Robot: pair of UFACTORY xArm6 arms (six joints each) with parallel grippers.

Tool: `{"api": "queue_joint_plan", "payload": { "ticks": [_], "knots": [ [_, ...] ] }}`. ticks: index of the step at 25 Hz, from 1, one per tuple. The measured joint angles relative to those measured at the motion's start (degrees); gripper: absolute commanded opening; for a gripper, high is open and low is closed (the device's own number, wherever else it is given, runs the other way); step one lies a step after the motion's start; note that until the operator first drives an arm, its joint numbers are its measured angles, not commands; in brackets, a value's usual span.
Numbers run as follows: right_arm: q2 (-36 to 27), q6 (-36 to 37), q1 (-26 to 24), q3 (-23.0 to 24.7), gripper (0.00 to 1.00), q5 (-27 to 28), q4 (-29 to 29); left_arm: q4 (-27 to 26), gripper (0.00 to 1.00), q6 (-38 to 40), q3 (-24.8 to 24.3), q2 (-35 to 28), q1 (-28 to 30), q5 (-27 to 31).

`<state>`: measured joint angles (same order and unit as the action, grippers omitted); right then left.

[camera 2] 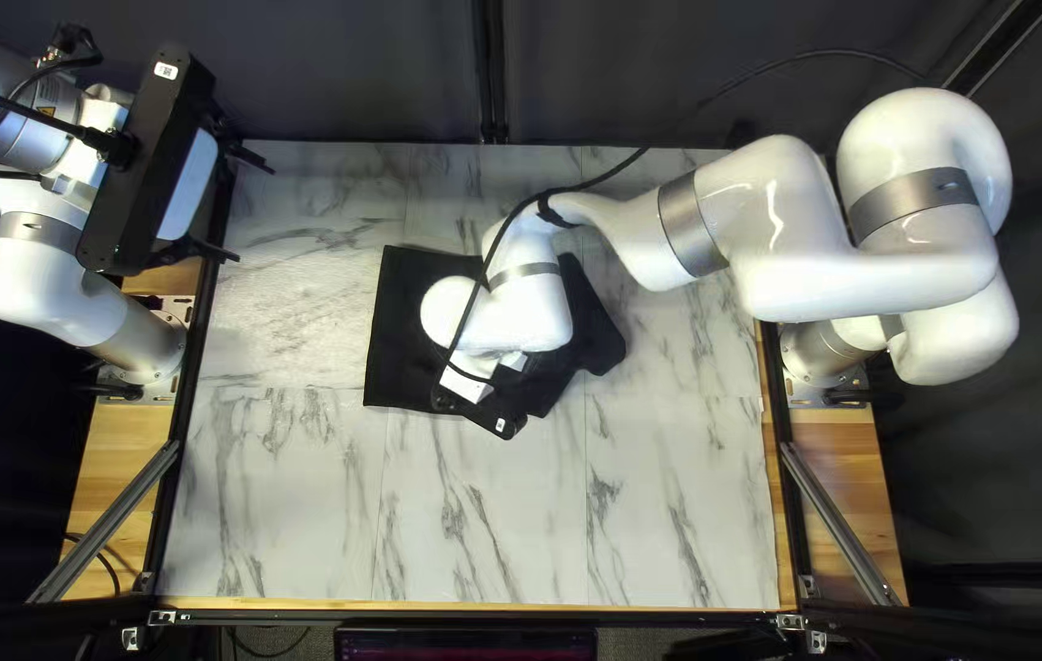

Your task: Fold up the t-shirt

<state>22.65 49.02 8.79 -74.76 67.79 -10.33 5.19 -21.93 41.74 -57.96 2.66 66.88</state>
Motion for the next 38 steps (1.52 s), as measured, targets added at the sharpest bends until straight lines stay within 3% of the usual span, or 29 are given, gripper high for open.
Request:
{"api": "queue_joint_plan", "payload": {
  "ticks": [12,22,30,35,38],
  "knots": [
    [4.1,0.1,7.9,-9.6,0.00,6.6,-6.5,0.0,1.00,0.0,0.0,0.0,0.0,0.0],
    [4.7,6.2,9.4,-14.9,0.00,12.6,-13.6,0.0,1.00,0.0,0.0,0.0,0.0,0.0],
    [11.2,12.8,8.9,-24.0,0.00,13.7,-18.5,0.0,1.00,0.0,0.0,0.0,0.0,0.0],
    [18.1,16.7,9.1,-33.1,0.00,15.2,-21.5,0.0,1.00,0.0,0.0,0.0,0.0,0.0],
    [19.9,17.4,8.9,-34.2,0.00,14.4,-23.7,0.0,1.00,0.0,0.0,0.0,0.0,0.0]
  ]
}}
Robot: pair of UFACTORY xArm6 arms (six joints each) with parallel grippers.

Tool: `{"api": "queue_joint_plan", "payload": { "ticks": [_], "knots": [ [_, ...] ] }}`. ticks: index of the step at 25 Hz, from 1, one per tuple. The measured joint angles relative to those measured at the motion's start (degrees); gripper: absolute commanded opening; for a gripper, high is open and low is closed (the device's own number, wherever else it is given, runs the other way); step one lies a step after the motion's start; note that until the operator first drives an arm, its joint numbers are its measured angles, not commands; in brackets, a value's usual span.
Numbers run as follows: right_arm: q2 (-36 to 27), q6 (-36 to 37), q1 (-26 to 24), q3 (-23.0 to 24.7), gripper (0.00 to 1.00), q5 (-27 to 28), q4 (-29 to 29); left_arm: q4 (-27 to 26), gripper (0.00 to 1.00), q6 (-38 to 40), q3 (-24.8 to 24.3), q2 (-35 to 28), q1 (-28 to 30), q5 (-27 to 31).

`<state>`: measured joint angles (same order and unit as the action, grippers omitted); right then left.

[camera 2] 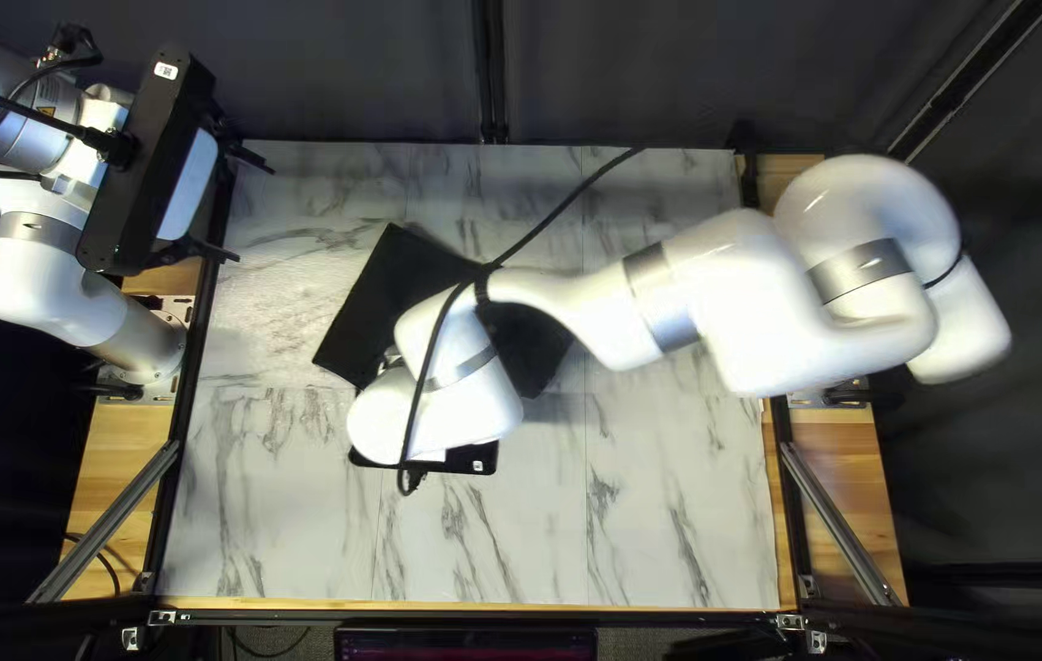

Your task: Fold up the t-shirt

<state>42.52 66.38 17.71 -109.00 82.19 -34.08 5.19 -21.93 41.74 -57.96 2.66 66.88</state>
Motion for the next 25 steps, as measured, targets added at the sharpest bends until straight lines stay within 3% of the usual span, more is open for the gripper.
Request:
{"api": "queue_joint_plan", "payload": {
  "ticks": [3,7,8,11,16,25],
  "knots": [
    [-1.5,-2.9,-0.6,5.2,0.00,-3.8,-1.8,0.0,1.00,0.0,0.0,0.0,0.0,0.0],
    [-6.6,-11.0,-2.3,17.6,0.04,-13.5,-5.0,0.0,1.00,0.0,0.0,0.0,0.0,0.0],
    [-8.0,-13.0,-2.7,20.2,0.96,-15.7,-5.7,0.0,1.00,0.0,0.0,0.0,0.0,0.0],
    [-12.5,-17.0,-3.3,26.6,1.00,-20.5,-7.1,0.0,1.00,0.0,0.0,0.0,0.0,0.0],
    [-19.0,-19.4,-2.4,32.8,1.00,-23.6,-7.5,0.0,1.00,0.0,0.0,0.0,0.0,0.0],
    [-19.4,-19.6,-2.4,33.1,1.00,-23.8,-7.5,0.0,1.00,0.0,0.0,0.0,0.0,0.0]
  ]
}}
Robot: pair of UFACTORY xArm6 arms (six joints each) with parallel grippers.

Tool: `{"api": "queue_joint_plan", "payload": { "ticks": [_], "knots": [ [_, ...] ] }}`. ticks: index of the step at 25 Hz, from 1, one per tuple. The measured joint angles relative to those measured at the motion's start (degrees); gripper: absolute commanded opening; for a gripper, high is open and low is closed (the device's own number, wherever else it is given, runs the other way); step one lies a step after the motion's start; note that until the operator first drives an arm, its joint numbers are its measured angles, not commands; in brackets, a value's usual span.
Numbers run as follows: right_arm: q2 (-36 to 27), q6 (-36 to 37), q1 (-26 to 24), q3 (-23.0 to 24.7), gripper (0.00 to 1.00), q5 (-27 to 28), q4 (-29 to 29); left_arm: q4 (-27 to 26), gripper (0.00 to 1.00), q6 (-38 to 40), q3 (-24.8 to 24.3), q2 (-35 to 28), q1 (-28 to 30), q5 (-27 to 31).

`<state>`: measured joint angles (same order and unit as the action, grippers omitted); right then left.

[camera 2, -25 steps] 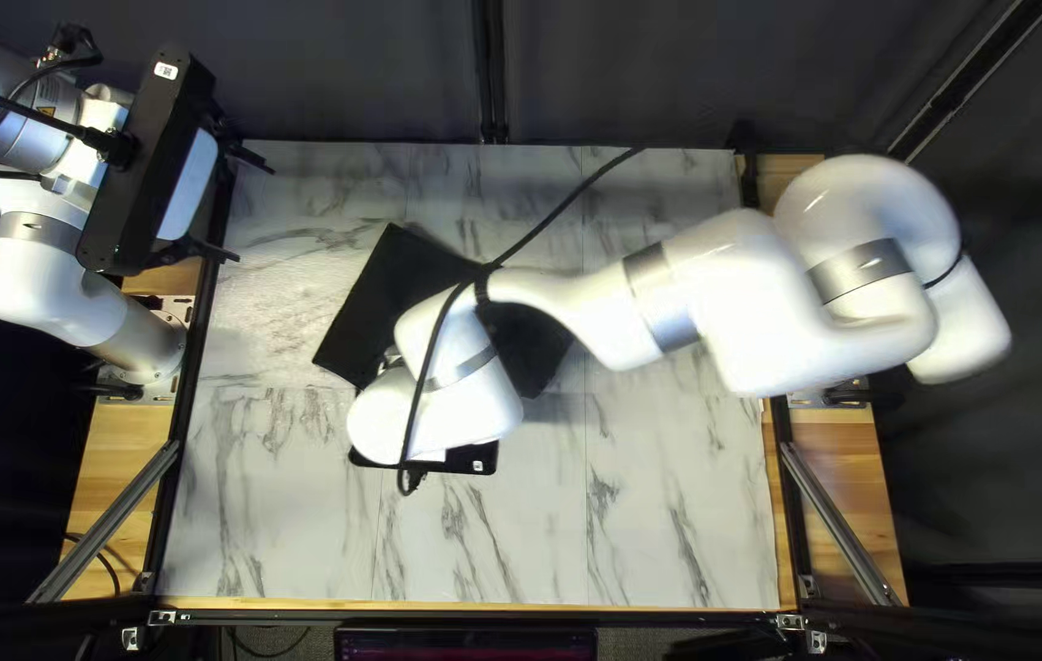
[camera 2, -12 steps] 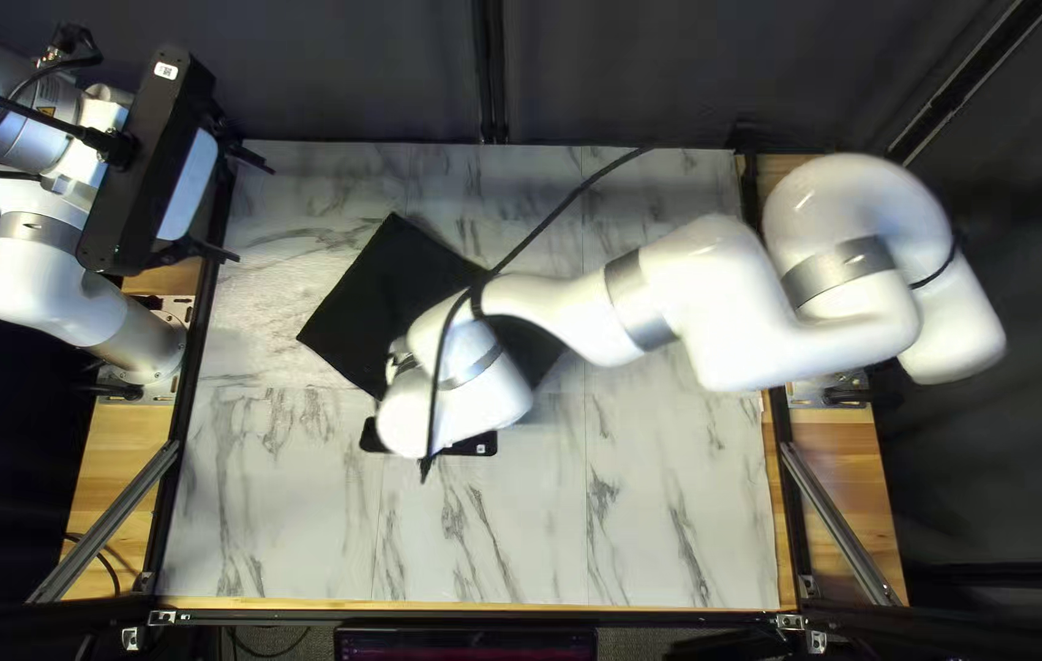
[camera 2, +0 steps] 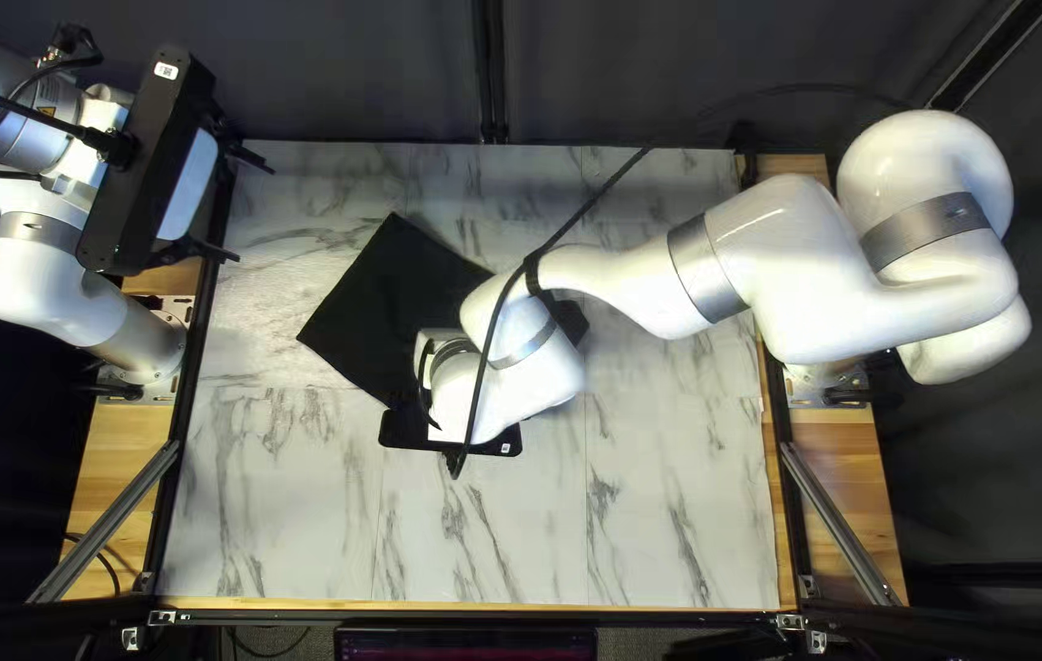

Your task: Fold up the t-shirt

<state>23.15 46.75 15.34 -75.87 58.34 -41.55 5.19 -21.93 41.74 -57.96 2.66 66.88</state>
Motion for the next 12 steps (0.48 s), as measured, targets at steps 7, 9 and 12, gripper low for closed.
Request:
{"api": "queue_joint_plan", "payload": {
  "ticks": [7,9,12],
  "knots": [
    [-6.4,0.1,-0.4,4.4,1.00,-0.1,1.8,0.0,1.00,0.0,0.0,0.0,0.0,0.0],
    [-12.3,0.3,-0.3,6.9,1.00,1.8,4.1,0.0,1.00,0.0,0.0,0.0,0.0,0.0],
    [-21.0,0.1,0.3,9.5,1.00,7.3,8.7,0.0,1.00,0.0,0.0,0.0,0.0,0.0]
  ]
}}
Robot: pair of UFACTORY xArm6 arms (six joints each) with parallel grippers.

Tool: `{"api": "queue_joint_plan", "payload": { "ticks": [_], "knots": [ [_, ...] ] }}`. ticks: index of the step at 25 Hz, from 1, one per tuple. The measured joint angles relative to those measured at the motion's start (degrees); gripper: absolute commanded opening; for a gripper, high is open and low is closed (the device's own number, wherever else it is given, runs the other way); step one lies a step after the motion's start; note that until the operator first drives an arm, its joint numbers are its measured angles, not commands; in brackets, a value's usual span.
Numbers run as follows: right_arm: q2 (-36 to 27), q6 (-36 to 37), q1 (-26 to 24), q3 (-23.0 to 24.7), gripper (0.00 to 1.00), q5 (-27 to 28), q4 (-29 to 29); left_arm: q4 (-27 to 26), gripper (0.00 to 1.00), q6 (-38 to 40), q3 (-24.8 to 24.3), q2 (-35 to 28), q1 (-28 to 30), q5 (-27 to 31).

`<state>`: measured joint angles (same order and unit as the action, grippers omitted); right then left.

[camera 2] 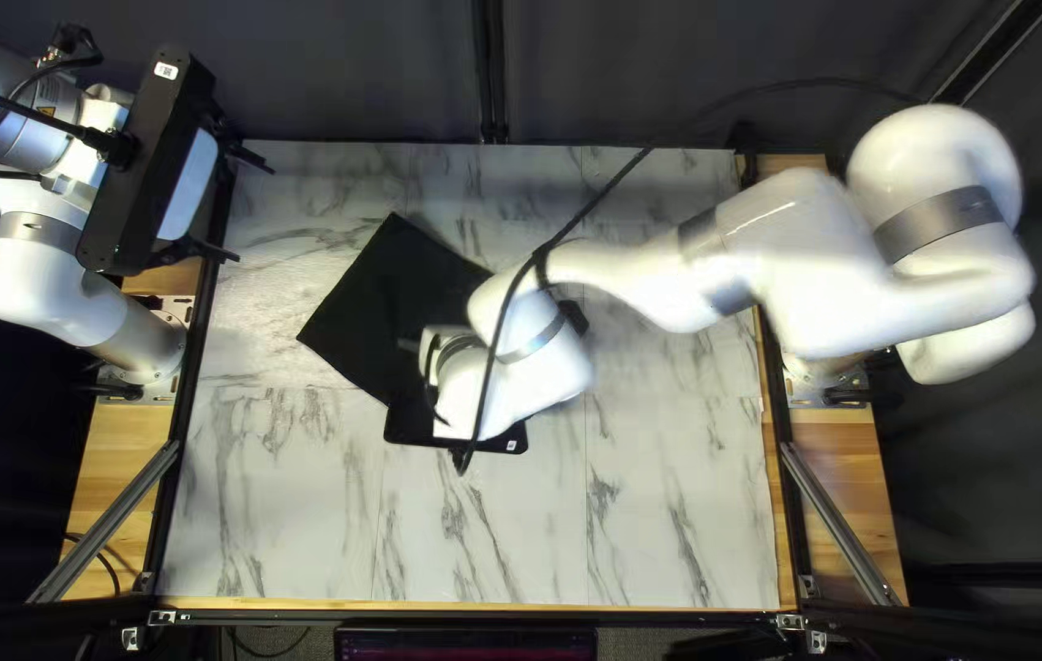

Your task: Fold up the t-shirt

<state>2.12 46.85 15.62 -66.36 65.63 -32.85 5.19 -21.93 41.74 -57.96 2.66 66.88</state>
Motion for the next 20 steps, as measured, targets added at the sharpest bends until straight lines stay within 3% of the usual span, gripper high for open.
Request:
{"api": "queue_joint_plan", "payload": {
  "ticks": [6,16,20],
  "knots": [
    [-10.3,-6.1,0.5,4.0,1.00,6.0,6.5,0.0,1.00,0.0,0.0,0.0,0.0,0.0],
    [-12.0,-7.6,0.8,4.8,1.00,6.9,7.1,0.0,1.00,0.0,0.0,0.0,0.0,0.0],
    [-17.9,-9.2,1.3,2.8,1.00,14.2,8.4,0.0,1.00,0.0,0.0,0.0,0.0,0.0]
  ]
}}
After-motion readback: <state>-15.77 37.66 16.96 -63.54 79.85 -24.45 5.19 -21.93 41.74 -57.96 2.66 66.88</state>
